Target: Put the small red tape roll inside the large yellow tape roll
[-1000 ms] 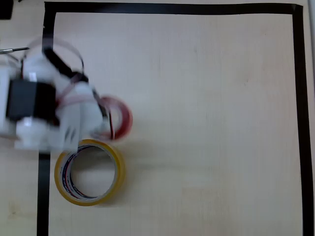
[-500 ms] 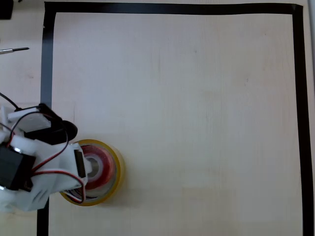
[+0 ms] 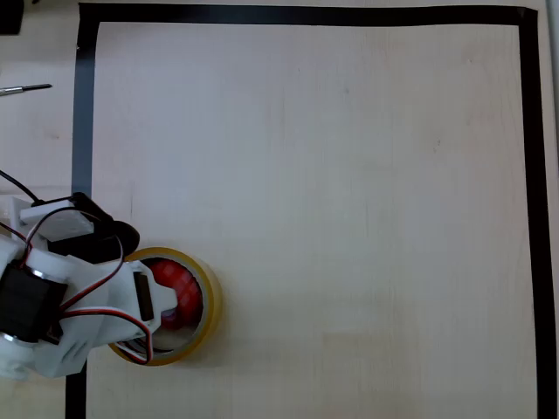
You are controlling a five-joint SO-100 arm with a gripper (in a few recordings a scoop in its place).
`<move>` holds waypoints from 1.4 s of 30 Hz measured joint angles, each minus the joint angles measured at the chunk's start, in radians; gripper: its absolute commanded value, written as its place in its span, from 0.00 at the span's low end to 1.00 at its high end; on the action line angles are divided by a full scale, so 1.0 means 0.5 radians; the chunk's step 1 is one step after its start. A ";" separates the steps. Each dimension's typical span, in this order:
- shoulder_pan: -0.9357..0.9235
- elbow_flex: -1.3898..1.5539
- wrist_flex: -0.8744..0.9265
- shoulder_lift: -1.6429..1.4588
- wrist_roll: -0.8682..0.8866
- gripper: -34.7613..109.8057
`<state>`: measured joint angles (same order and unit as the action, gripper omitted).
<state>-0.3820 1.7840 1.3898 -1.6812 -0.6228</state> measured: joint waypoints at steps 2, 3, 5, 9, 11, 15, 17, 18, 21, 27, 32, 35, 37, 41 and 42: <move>0.003 0.012 -0.046 0.000 0.000 0.38; 0.006 0.018 -0.043 0.000 0.000 0.38; 0.006 0.018 -0.037 0.000 0.000 0.38; 0.009 0.018 -0.040 -0.083 0.000 0.38; 0.009 0.018 -0.018 -0.215 0.000 0.38; 0.025 0.034 0.064 -0.641 0.000 0.38; 0.049 0.141 0.074 -0.933 0.031 0.37; 0.071 0.233 0.067 -1.098 0.064 0.37; 0.169 0.595 -0.021 -1.608 0.233 0.38; 0.417 1.473 -0.341 -2.319 0.641 0.26; 0.660 1.902 -0.525 -2.491 0.920 0.24; 0.749 2.141 -0.555 -2.734 1.046 0.24; 0.804 2.289 -0.518 -2.973 1.108 0.24; 0.828 2.445 -0.485 -3.237 1.190 0.24; 0.825 2.482 -0.485 -3.252 1.203 0.24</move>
<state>0.0307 3.0250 1.1474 -3.3073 -0.0215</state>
